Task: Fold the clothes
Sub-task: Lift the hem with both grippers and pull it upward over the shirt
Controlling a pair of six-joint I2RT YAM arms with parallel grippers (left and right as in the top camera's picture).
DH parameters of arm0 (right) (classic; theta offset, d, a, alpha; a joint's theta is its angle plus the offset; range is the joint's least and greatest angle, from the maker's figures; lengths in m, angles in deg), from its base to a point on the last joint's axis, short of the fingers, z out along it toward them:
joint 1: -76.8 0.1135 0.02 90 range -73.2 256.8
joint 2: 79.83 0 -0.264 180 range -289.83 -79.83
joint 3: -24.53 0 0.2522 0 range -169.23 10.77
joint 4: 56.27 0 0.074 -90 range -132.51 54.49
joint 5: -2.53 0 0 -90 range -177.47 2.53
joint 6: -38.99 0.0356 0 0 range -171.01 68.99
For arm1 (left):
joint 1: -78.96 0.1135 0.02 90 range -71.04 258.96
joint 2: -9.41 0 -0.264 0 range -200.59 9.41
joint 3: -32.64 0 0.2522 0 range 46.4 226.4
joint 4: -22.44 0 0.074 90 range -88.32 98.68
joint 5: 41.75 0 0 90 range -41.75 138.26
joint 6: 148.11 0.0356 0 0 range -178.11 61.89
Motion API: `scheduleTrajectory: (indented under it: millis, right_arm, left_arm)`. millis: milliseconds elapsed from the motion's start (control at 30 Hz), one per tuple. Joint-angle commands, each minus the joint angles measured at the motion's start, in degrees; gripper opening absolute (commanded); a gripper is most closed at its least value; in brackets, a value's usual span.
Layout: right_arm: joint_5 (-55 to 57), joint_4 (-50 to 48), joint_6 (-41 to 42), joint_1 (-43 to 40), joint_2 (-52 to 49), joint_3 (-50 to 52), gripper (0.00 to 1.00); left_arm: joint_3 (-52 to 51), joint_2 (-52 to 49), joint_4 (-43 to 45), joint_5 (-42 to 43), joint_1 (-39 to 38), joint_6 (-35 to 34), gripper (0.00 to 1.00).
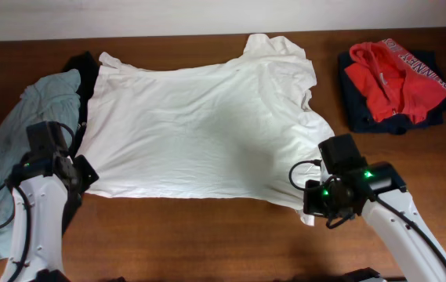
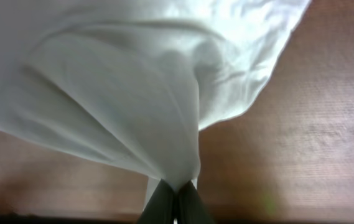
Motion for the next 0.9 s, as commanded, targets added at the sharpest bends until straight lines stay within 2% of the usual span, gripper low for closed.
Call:
scheduleTrajectory:
  millis: [0, 200, 533, 767, 867]
  right_arm:
    - [2.0, 2.1, 0.3, -0.5, 0.8, -0.8, 0.04]
    - [3.6, 0.0, -0.8, -0.5, 2.0, -0.8, 0.04]
    - [9.7, -12.4, -2.6, -0.5, 1.3, -0.9, 0.04]
    - [12.5, -23.1, -5.5, -0.5, -0.3, -0.9, 0.10]
    - [13.5, -26.9, -6.4, -0.8, -1.7, -0.9, 0.06]
  left_arm:
    - [1.0, 1.4, -0.8, -1.5, 0.6, 0.8, 0.01]
    - [1.0, 1.4, -1.4, -1.3, 0.6, 0.7, 0.01]
    - [1.0, 1.4, 3.3, -1.3, 0.5, 0.7, 0.01]
    - [1.0, 1.4, 8.0, -1.0, 0.5, 0.7, 0.00]
    - [1.0, 1.4, 9.8, -0.8, 0.0, 0.7, 0.00]
